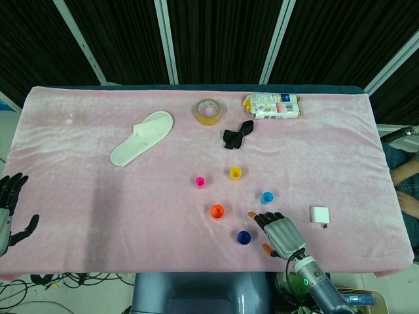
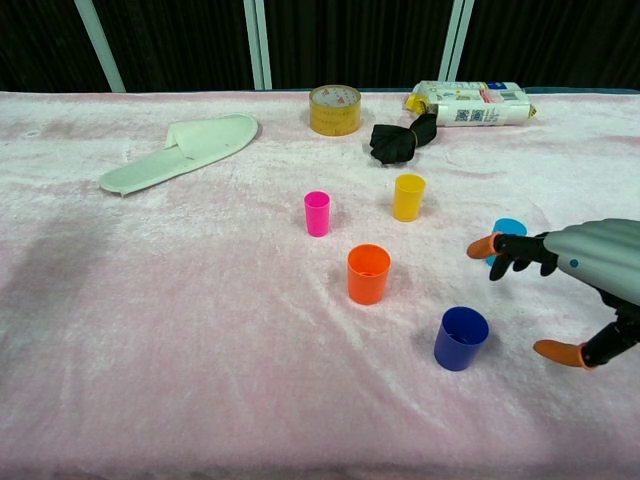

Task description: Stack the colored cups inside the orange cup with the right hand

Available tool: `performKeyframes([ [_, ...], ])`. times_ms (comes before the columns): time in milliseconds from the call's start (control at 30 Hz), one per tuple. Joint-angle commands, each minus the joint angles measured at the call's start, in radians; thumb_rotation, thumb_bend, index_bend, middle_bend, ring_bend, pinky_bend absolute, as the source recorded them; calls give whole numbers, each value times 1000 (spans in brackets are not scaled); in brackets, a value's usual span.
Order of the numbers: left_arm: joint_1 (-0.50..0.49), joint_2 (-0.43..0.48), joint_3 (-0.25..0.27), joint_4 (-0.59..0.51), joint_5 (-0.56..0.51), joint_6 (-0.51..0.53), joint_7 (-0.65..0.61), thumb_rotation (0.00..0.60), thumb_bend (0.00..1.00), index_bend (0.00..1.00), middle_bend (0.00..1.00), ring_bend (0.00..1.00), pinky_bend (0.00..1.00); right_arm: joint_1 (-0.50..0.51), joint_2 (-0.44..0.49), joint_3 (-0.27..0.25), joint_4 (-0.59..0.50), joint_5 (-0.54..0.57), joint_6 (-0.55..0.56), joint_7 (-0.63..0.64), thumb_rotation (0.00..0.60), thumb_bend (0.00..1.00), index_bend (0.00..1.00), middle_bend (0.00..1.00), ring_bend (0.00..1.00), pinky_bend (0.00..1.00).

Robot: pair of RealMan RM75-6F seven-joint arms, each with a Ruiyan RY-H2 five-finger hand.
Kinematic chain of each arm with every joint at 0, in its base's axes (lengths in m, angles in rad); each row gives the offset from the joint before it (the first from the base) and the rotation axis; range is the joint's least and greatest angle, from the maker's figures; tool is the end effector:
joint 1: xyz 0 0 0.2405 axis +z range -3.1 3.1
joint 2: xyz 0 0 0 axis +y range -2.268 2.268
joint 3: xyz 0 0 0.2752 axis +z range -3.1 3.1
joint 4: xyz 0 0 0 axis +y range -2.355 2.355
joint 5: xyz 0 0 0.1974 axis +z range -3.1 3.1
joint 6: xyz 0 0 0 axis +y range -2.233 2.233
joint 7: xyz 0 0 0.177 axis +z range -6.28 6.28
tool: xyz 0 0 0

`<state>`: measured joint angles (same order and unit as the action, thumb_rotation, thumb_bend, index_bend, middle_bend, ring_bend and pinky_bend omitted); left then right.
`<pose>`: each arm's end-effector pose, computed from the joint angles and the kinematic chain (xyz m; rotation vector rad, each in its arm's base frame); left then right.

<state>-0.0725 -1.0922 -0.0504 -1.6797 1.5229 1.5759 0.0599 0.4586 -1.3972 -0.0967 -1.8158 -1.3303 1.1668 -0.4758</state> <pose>-0.3046 0.2091 0.1952 -1.3521 -0.8198 -0.9516 -0.2046 -0.2476 0.0052 1.9622 -0.9797 0.8103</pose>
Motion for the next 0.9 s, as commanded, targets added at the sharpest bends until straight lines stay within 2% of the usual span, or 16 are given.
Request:
performKeyframes([
  [33,0,-1,0,3,-1,-2,2,600,341,83,54,0,7,-4,-15,-2,15,-5,-10,7,600,233,189,268,220,258],
  [633,-3,-7,-3,26,-28,-34,10,600,342,83,54,0,7,1,-128,29,97,-27,-59,19,600,233,304,320,222,259],
  [900,-2,-7,-4,25,-33,-38,14,600,341,83,54,0,7,-2,-151,38,116,-21,-70,16,600,244,365,398,245,258],
])
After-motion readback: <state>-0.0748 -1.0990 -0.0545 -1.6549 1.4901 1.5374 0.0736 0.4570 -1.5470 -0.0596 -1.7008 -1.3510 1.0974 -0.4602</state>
